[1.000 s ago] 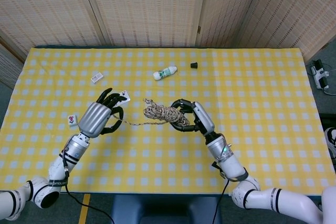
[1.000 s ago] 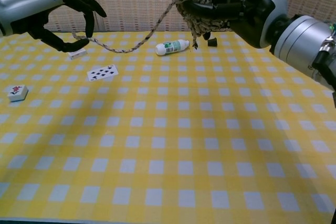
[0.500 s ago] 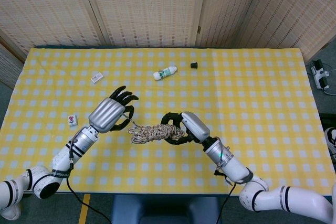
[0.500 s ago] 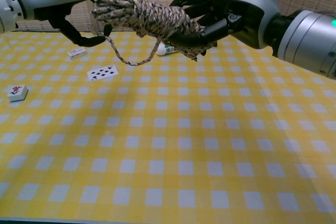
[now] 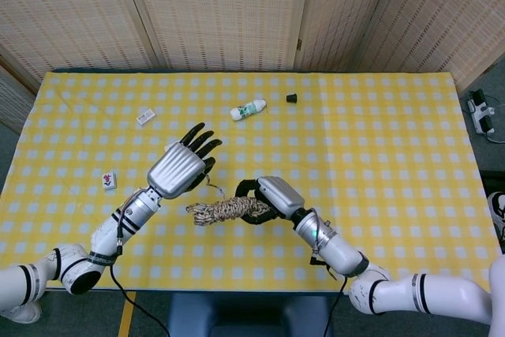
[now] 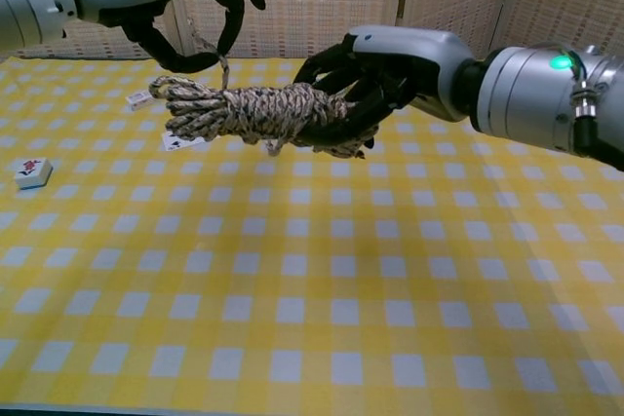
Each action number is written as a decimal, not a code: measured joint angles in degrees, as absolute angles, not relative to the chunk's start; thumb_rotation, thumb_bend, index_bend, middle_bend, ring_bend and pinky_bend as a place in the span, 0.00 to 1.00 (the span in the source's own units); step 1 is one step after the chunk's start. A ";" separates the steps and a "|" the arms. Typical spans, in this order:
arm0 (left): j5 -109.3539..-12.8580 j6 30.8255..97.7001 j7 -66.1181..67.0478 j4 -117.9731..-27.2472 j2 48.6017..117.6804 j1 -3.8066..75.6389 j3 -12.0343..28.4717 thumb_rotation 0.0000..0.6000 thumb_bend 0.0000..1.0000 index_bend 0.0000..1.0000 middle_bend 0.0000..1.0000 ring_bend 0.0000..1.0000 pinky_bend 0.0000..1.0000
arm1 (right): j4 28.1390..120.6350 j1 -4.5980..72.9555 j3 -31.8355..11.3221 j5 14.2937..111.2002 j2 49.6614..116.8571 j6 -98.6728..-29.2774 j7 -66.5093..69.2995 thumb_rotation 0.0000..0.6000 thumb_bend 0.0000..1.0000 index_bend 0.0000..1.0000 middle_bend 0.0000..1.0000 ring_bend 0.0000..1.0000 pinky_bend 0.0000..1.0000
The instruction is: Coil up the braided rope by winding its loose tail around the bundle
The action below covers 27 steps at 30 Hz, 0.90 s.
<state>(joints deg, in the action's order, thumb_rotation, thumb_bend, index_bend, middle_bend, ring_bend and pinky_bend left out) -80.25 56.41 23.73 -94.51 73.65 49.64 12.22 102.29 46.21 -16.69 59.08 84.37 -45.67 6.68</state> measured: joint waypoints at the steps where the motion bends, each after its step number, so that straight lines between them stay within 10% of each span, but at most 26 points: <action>1: -80.48 56.80 24.51 -94.35 74.09 49.76 12.19 1.00 0.56 0.58 0.20 0.12 0.00 | 102.40 46.94 -16.72 56.70 84.77 -45.65 5.30 1.00 0.63 0.92 0.76 0.79 0.67; 27: -87.31 66.99 27.10 -93.89 82.41 47.39 9.35 1.00 0.56 0.59 0.20 0.11 0.00 | 96.12 53.03 -24.33 30.05 100.38 -52.21 6.27 1.00 0.63 0.93 0.77 0.81 0.69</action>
